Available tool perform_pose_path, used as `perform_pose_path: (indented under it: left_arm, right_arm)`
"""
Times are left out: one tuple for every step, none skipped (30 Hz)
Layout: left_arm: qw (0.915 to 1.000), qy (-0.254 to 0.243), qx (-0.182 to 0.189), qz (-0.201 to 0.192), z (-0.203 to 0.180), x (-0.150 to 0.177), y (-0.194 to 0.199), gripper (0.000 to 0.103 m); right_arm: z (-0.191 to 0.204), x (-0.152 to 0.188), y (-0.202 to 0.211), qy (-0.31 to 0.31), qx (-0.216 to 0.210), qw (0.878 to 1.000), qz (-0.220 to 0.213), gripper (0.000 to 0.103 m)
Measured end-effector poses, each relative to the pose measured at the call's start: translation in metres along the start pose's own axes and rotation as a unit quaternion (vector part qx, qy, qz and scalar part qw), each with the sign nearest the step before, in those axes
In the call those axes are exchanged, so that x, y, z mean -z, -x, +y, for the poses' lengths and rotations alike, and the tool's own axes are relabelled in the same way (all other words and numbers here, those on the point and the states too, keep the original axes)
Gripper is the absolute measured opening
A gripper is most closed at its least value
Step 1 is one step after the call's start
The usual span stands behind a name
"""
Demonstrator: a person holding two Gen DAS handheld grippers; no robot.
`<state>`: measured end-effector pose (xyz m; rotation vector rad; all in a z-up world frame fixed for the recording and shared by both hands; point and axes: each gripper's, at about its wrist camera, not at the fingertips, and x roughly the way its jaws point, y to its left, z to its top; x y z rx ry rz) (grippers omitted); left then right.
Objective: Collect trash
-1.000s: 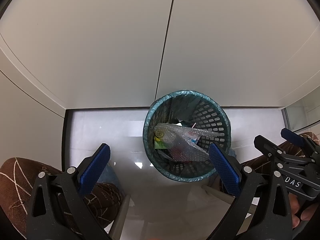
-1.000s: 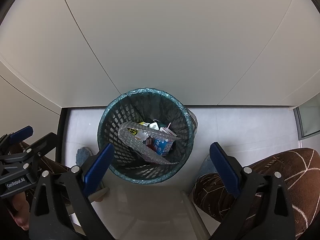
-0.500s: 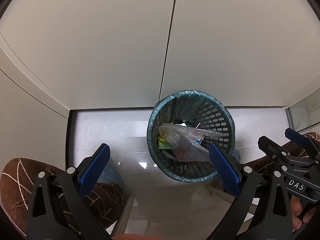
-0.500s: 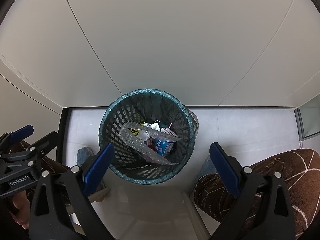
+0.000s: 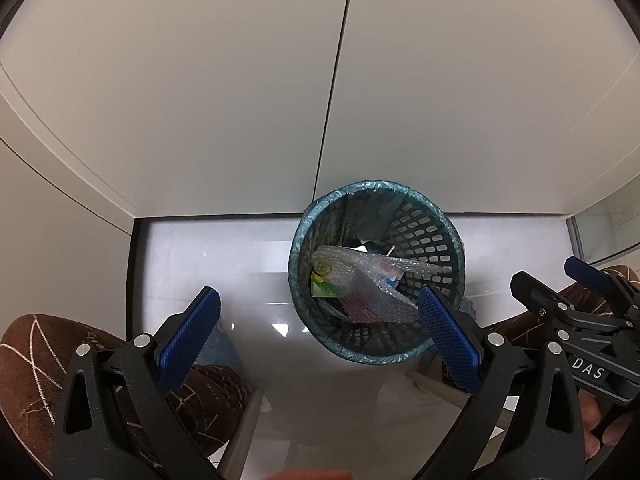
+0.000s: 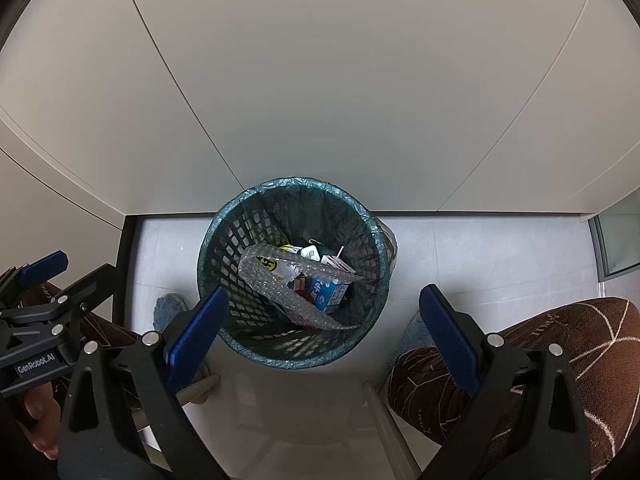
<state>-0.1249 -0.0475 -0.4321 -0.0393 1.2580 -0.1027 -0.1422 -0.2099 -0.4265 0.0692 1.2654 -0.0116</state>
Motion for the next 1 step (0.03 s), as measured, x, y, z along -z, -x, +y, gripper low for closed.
perform_pose_path:
  left_arm:
    - [1.0,-0.001,0.0,-0.001,-0.0001,0.0001,0.0008,0.097]
  right_arm:
    - [0.0002,0.0,0.0,0.0,0.0,1.0,0.0,0.092]
